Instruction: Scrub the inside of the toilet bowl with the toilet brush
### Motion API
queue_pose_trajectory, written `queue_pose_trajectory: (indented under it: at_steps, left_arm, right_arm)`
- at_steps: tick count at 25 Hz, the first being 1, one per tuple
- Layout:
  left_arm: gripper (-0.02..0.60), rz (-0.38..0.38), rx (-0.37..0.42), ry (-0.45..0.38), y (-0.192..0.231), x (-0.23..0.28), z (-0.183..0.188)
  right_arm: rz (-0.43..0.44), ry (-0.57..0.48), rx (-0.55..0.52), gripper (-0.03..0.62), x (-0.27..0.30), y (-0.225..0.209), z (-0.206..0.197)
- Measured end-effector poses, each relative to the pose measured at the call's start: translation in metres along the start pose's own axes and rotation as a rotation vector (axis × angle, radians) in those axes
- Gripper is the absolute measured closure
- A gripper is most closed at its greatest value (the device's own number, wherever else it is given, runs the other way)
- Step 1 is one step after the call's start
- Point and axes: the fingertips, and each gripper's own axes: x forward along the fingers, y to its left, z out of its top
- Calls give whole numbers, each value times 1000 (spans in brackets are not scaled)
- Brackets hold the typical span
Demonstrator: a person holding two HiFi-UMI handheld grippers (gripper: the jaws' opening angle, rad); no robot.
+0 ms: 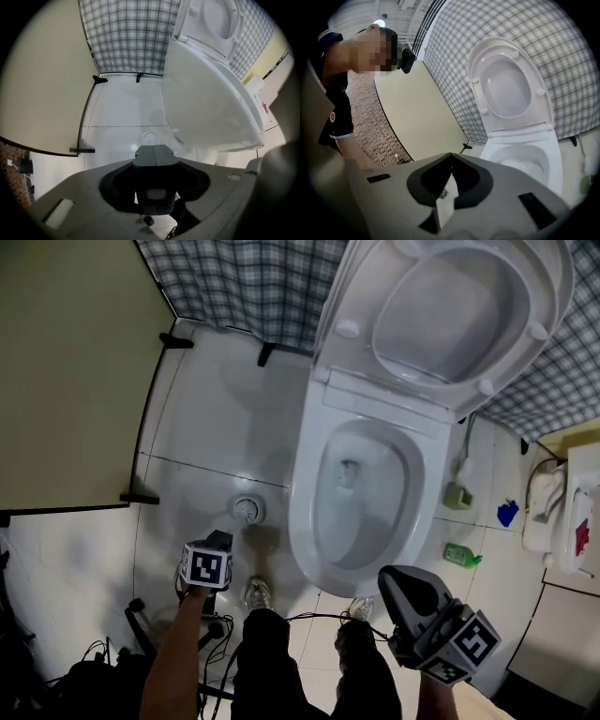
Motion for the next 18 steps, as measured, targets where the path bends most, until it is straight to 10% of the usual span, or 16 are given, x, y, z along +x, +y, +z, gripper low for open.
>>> queue_pose_trajectory:
  at_steps: [18]
  left_arm:
    - [262,-20,36,-307,-24,-10,79]
  right_arm:
    - [-17,-10,-11,594,-10,-4,3]
